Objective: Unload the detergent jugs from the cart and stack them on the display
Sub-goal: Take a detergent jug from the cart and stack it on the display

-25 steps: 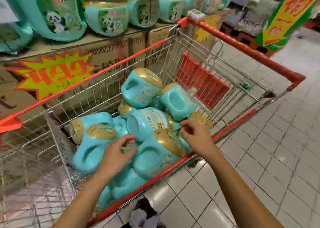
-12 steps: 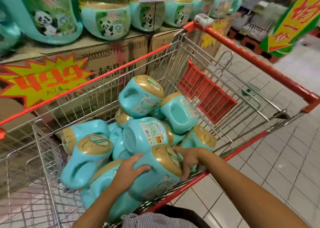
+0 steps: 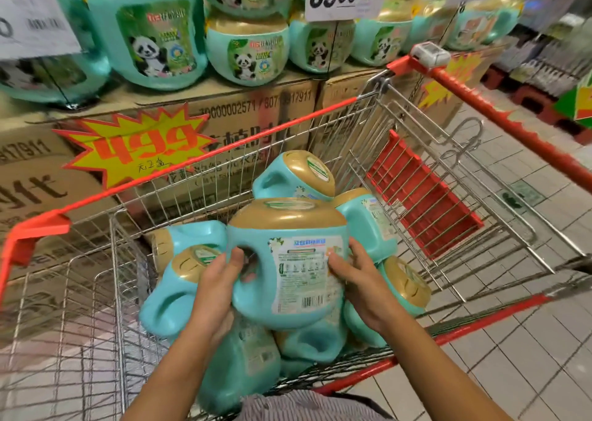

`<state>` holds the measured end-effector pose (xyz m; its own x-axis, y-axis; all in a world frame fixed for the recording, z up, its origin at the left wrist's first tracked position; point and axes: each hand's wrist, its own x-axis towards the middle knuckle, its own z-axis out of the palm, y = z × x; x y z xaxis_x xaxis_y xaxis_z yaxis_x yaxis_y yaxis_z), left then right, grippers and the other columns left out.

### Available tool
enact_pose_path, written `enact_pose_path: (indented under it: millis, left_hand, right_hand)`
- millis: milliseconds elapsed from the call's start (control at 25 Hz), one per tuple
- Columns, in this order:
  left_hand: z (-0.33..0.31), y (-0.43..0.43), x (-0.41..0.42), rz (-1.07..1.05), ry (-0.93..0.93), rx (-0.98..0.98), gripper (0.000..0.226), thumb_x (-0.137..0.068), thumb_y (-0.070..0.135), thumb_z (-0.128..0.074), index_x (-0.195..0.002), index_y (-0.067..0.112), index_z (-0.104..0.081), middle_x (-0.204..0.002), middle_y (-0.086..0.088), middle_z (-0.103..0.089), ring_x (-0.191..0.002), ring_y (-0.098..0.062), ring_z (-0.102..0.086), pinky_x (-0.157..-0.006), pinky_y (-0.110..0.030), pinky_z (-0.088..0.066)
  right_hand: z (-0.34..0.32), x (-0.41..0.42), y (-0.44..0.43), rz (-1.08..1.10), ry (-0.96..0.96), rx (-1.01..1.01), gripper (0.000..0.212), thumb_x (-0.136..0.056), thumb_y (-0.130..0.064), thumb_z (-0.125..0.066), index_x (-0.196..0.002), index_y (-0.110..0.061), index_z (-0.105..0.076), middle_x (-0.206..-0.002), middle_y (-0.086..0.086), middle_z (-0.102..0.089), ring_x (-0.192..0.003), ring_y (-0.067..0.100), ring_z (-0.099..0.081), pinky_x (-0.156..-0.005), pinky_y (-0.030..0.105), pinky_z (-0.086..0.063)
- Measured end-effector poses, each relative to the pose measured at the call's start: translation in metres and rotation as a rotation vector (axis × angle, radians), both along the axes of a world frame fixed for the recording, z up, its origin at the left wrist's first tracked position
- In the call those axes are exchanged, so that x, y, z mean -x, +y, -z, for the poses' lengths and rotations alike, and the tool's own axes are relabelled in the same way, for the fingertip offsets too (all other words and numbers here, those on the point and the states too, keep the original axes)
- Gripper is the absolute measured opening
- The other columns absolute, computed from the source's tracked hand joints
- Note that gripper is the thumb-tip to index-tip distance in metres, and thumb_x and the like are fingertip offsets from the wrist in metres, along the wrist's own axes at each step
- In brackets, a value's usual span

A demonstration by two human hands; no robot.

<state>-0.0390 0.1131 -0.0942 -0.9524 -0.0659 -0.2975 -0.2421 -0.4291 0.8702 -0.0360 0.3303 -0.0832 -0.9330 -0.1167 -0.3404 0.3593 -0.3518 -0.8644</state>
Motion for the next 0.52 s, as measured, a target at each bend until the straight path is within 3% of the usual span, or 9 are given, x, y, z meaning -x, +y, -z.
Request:
enact_pose_path:
  millis: [120,200,360,440,520]
  left_hand:
    - [-0.025,0.004,0.001,-0.045,0.020,-0.095,0.031,-0.080,0.035,-0.053,-0.080,0.014,-0.075,-0.082,-0.002,-0.077,-0.073,-0.011,-0.073,-0.060,-0.024,-0.059]
    - [-0.031,0.006,0.000,-0.064,0.043,-0.052,0.035,-0.081,0.039,-0.052,-0.094,0.011,-0.070,-0.085,-0.002,-0.077,-0.076,-0.012,-0.074,-0.060,-0.024,-0.058]
    - [-0.037,0.010,-0.002,-0.006,0.020,0.025,0.056,-0.084,0.049,-0.044,-0.130,0.020,-0.055,-0.119,0.000,-0.070,-0.109,-0.016,-0.066,-0.088,-0.036,-0.057]
    - [-0.040,0.013,-0.003,-0.015,-0.015,0.083,0.060,-0.082,0.059,-0.042,-0.136,0.032,-0.049,-0.128,0.006,-0.065,-0.119,-0.013,-0.060,-0.098,-0.040,-0.049]
    - [-0.044,0.018,-0.007,-0.123,-0.046,0.263,0.066,-0.081,0.076,-0.045,-0.136,0.039,-0.044,-0.135,0.009,-0.057,-0.126,-0.013,-0.053,-0.105,-0.044,-0.043]
  right_hand:
    - [-0.015,0.000,-0.007,0.011,0.110,0.020,0.054,-0.076,-0.027,-0.074,-0.125,-0.015,-0.057,-0.116,0.010,-0.071,-0.103,0.023,-0.069,-0.077,0.028,-0.057]
    - [-0.023,-0.001,-0.008,0.048,0.176,-0.042,0.051,-0.074,-0.031,-0.078,-0.120,-0.015,-0.062,-0.112,0.011,-0.072,-0.100,0.026,-0.070,-0.076,0.030,-0.057]
    - [-0.036,-0.006,-0.011,0.133,0.241,-0.186,0.061,-0.063,-0.041,-0.082,-0.114,-0.014,-0.065,-0.107,0.010,-0.073,-0.099,0.030,-0.070,-0.080,0.042,-0.058]
    - [-0.040,-0.008,-0.014,0.168,0.285,-0.250,0.065,-0.060,-0.042,-0.083,-0.114,-0.012,-0.065,-0.107,0.010,-0.073,-0.099,0.030,-0.069,-0.085,0.049,-0.057]
    - [-0.046,-0.008,-0.018,0.217,0.283,-0.261,0.065,-0.057,-0.042,-0.084,-0.113,-0.013,-0.066,-0.105,0.008,-0.074,-0.098,0.028,-0.070,-0.085,0.050,-0.057]
